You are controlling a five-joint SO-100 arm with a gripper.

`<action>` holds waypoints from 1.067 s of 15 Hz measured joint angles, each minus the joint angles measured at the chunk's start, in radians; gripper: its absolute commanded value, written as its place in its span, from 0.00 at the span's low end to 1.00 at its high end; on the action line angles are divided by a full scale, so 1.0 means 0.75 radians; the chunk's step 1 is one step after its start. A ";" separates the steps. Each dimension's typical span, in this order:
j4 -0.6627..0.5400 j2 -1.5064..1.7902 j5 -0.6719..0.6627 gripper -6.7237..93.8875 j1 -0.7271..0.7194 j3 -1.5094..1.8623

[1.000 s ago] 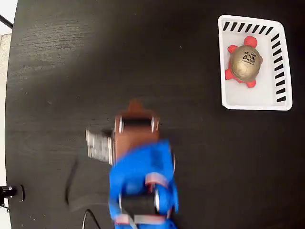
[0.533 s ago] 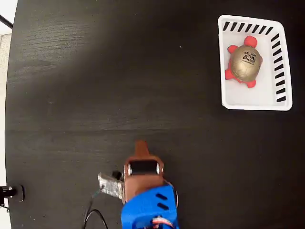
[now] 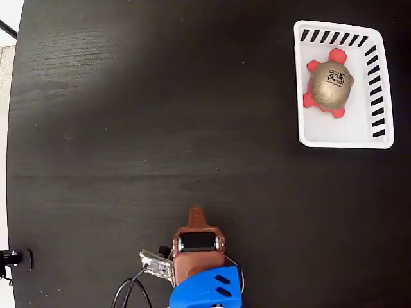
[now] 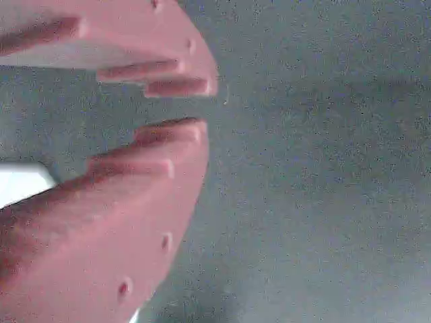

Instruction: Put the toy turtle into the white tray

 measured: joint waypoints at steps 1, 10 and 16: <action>0.000 0.000 0.000 0.07 0.000 0.000; 0.000 0.000 0.000 0.07 -0.065 0.000; 0.000 0.000 0.000 0.07 -0.061 0.000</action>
